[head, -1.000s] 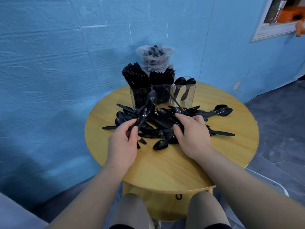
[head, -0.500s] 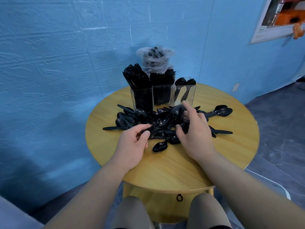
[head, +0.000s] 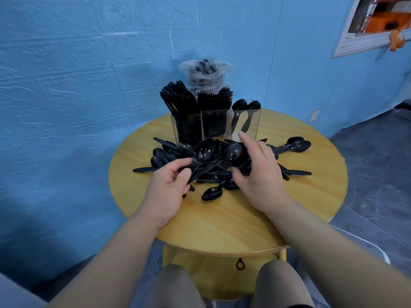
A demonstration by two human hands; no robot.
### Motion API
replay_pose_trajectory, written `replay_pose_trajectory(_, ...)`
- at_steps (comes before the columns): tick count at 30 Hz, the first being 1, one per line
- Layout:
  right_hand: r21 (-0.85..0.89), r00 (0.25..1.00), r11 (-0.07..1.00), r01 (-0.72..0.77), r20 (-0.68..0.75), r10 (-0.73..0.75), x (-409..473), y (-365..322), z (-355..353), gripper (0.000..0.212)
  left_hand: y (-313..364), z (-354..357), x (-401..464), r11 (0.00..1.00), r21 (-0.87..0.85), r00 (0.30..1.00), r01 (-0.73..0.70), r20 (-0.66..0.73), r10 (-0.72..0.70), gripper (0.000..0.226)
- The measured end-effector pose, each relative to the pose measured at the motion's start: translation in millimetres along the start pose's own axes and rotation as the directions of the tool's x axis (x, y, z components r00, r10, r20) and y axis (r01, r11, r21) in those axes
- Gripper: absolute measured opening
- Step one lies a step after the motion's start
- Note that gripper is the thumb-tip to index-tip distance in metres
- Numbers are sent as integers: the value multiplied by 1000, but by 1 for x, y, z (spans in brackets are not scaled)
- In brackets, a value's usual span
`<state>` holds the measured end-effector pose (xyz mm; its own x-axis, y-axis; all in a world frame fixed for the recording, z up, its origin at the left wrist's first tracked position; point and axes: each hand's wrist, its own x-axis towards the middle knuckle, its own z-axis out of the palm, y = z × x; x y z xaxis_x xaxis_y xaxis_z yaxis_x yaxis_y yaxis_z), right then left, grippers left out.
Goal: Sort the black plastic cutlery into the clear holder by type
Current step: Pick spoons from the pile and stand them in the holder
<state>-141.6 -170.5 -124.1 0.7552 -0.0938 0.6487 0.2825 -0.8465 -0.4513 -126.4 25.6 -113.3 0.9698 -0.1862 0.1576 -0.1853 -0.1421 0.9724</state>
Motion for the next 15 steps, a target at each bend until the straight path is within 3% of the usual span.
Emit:
replay_pose_trajectory(3,9,1000,1000,18,25,-18,-1,1,1,72,-1,1,2,1000,-13,998,23,-59,-24,28)
replay_pose_trajectory(8,19,996,999,49,-81,-47,-3,1,-1,43,-7,2,6,999,38,991,24,-132,-19,27)
replay_pose_trajectory(15,4,988,997,73,-134,-72,-4,0,-3,36,-9,3,5,994,106,990,15,-138,0,27)
